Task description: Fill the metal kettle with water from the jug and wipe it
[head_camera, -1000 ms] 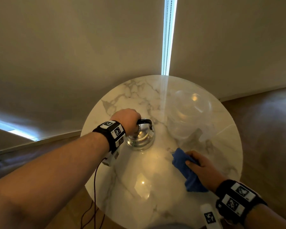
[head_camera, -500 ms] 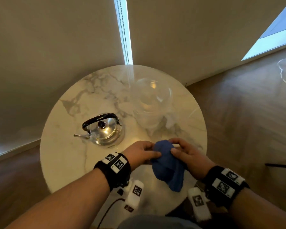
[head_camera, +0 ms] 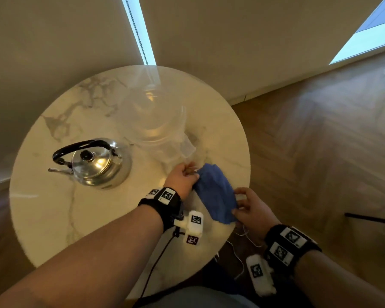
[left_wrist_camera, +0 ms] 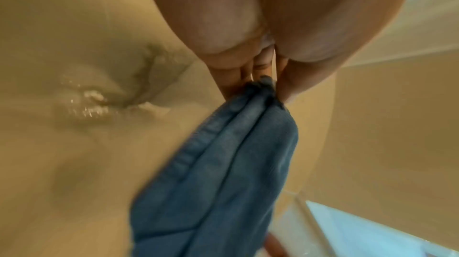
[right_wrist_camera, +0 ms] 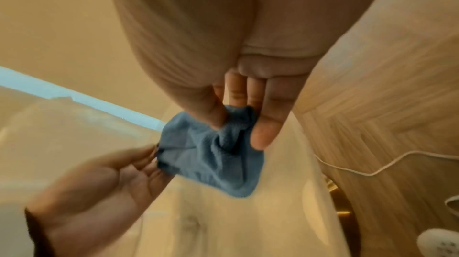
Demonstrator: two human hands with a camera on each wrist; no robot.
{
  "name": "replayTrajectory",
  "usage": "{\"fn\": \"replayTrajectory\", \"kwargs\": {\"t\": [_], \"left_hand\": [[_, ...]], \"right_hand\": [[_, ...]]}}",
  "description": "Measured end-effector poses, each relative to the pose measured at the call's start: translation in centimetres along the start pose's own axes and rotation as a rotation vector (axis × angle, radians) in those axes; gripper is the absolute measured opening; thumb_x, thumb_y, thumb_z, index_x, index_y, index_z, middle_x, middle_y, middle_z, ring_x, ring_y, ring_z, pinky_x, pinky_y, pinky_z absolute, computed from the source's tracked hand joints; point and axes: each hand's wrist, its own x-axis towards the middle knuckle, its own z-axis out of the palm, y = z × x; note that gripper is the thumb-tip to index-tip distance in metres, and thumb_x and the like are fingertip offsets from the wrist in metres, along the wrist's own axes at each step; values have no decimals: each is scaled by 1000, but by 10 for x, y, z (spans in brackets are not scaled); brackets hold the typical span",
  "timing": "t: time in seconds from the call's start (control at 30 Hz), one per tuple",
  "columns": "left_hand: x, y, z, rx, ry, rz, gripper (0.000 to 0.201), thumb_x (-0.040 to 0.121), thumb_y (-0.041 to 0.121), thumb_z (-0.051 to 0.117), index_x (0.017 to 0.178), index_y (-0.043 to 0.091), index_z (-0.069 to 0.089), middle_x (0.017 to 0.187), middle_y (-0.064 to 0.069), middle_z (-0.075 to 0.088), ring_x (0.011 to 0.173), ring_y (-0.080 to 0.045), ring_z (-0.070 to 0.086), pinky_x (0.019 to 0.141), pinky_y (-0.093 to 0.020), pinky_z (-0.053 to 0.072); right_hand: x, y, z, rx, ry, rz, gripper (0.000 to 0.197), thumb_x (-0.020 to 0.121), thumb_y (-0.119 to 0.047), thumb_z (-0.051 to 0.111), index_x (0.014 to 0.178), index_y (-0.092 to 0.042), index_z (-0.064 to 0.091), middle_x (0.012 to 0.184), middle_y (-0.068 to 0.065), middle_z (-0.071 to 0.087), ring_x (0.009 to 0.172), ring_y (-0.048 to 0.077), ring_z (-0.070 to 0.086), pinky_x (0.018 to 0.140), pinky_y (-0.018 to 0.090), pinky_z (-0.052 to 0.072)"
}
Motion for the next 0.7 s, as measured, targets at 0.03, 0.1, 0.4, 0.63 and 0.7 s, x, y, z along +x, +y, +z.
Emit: {"fn": "replayTrajectory", "kwargs": {"t": [0.03,0.1,0.4,0.63,0.7], "left_hand": [[-1,-3,5,143,37,57,38,79,14,67,114,25,59,113,0,65,109,-21,63,101,-36,49],[-14,-11,14,574,115,270,44,76,19,65,119,24,56,120,3,55,108,-15,57,99,-29,49],[-68,-40,45,1255,-155,492,52,85,32,49,137,27,46,146,0,36,135,-23,35,112,-38,32],[-146,-102,-26,1121,-206,335,36,88,34,44,123,39,51,130,17,51,118,-12,55,94,-29,48],[-184,-126,-52,1048,-214,252,32,87,36,42,117,40,52,125,16,55,114,-12,58,93,-28,49]], "right_hand": [[4,1,-2,-119,24,-33,46,92,-10,66,129,-31,48,108,-2,72,82,11,71,66,22,56],[11,4,-6,-345,41,-93,49,90,-18,68,133,-32,47,113,-4,68,88,8,67,73,23,55],[15,8,4,-922,12,-475,37,93,-33,59,128,-23,64,124,2,57,113,27,53,96,38,49],[5,7,8,-972,-81,-413,47,96,-35,56,142,-28,53,138,-5,49,126,20,48,109,29,37],[-9,7,7,-973,-58,-391,48,96,-33,58,144,-28,51,143,-9,46,129,15,46,111,27,34]]}}
